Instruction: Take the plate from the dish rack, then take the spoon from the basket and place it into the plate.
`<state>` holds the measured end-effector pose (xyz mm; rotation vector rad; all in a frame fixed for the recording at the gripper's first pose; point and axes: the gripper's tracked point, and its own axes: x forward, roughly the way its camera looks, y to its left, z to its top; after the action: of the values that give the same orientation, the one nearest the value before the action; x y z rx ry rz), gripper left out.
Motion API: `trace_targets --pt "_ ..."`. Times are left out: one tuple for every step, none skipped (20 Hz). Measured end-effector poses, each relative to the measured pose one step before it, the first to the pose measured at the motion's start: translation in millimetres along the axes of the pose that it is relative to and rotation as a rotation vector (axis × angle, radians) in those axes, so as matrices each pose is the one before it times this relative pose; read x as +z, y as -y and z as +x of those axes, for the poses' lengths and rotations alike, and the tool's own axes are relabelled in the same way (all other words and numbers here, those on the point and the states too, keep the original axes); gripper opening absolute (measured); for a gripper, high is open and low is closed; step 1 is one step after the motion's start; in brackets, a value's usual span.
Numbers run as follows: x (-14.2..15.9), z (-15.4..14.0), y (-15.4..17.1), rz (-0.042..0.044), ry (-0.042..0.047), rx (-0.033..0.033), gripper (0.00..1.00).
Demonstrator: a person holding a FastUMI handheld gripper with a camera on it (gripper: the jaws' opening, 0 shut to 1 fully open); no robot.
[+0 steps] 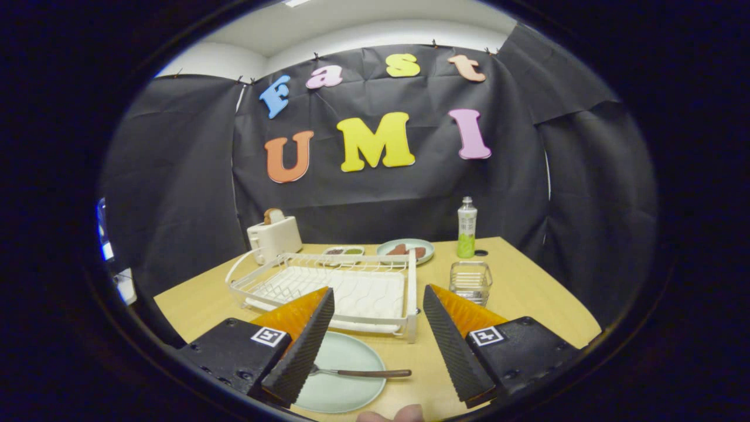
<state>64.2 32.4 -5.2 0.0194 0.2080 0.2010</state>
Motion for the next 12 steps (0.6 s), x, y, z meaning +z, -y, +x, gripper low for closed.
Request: trace_targets --pt "6.51 -4.4 5.5 -0.01778 0.02774 -0.02847 0.98" --pt "5.84 -3.82 5.05 -0.0156 0.02794 -0.02882 0.98" --pt "5.28 -4.89 5.13 -0.00854 0.02971 -0.02733 0.99" --pt "5.72 -5.5 3.55 -0.00413 0.03157 -0.02312 1.0" --pt "5.02 -5.29 3.05 -0.00009 0.02518 -0.01684 1.0" --pt "2.51 -5.44 1.64 0.00607 0.01979 -0.01061 1.0" --pt "3.24 -5.58 1.54 0.00823 0.01781 -0.00648 1.0" --pt "2.25 -3.95 1.93 0.00797 0.01713 -0.00509 1.0" --pt "3.03 -4.9 1.2 0.0 0.02034 -0.00315 1.0" --pt "2.17 -4.78 1.7 -0.00361 0.02343 -0.00414 1.0" --pt "1.37 -4.45 -0.89 -0.00387 0.01554 0.0016 1.0" --pt "-1.37 -4.47 -1.1 -0.0051 0.00851 0.00082 1.0"
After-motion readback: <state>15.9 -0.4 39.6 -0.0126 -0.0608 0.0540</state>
